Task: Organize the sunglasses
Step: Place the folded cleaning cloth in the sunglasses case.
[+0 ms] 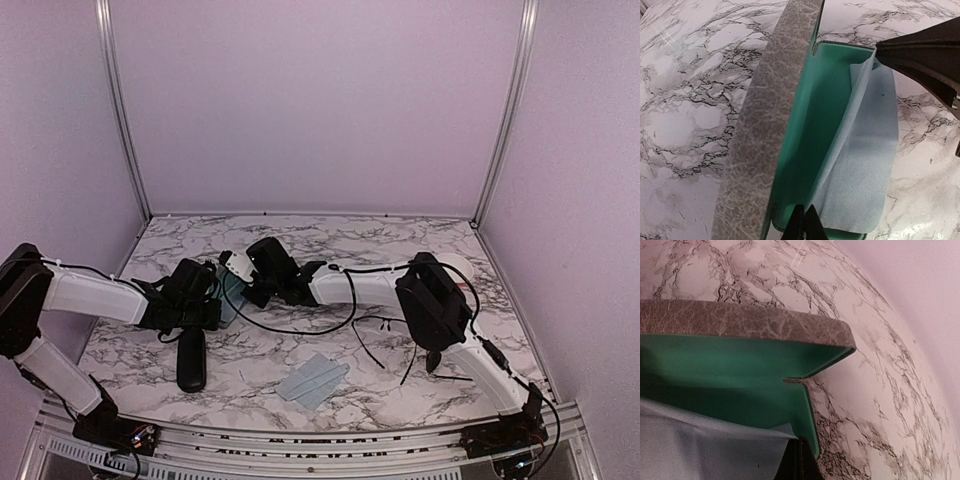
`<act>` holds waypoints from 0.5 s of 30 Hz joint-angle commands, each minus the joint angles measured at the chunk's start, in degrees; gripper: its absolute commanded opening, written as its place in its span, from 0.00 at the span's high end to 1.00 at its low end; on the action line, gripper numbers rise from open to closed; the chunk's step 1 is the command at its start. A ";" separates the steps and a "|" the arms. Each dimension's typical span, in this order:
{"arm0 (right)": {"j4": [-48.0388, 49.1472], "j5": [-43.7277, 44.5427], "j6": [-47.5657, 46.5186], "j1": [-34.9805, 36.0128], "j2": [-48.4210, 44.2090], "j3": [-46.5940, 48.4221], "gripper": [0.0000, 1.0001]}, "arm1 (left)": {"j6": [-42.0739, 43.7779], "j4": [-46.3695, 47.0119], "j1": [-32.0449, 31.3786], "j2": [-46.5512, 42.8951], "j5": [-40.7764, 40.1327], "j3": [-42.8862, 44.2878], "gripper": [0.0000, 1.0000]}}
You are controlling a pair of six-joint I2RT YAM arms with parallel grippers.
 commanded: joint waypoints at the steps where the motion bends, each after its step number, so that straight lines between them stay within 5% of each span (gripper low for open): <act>1: 1.99 2.65 1.41 -1.14 1.38 2.93 0.99 | 0.26 -5.56 0.37 1.55 -3.58 1.15 0.98; 15: 4.30 3.25 3.56 -1.14 2.16 2.76 0.94 | 0.26 -5.45 0.33 2.96 -4.72 1.72 0.96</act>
